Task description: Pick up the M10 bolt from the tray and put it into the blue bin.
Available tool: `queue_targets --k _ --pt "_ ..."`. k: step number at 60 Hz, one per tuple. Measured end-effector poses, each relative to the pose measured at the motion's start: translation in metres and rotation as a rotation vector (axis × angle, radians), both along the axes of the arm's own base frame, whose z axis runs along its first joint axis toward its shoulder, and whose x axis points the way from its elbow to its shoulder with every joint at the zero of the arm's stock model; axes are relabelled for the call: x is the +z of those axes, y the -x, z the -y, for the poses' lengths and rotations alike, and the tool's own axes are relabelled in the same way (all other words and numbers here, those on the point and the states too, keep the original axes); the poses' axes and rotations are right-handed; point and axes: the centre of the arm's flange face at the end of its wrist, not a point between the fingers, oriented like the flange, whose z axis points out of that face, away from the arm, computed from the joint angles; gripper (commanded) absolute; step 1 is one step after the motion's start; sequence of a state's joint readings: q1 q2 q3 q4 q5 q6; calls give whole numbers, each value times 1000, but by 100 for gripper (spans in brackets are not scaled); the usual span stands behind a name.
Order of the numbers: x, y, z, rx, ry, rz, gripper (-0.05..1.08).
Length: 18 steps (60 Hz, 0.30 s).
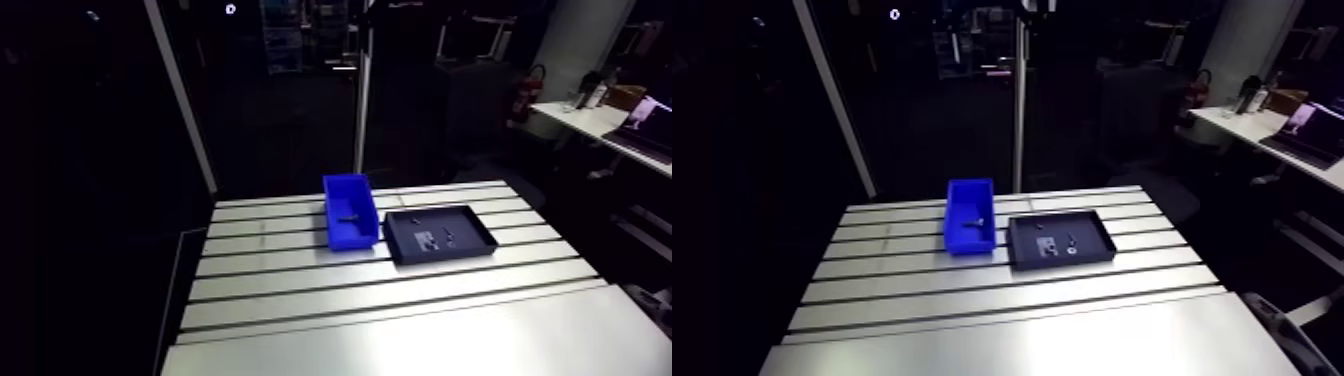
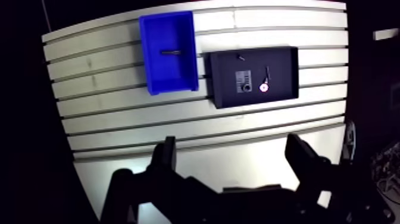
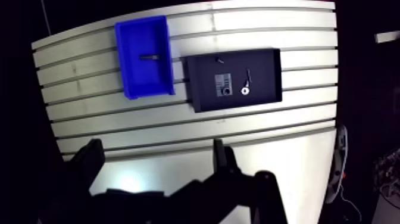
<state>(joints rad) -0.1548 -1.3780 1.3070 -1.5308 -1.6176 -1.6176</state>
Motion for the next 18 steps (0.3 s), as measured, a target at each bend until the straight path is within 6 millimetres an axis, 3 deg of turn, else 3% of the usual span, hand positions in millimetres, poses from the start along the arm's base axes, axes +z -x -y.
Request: queue_targets --k 18 --pt "-3 -1 0 0 1 8 1"
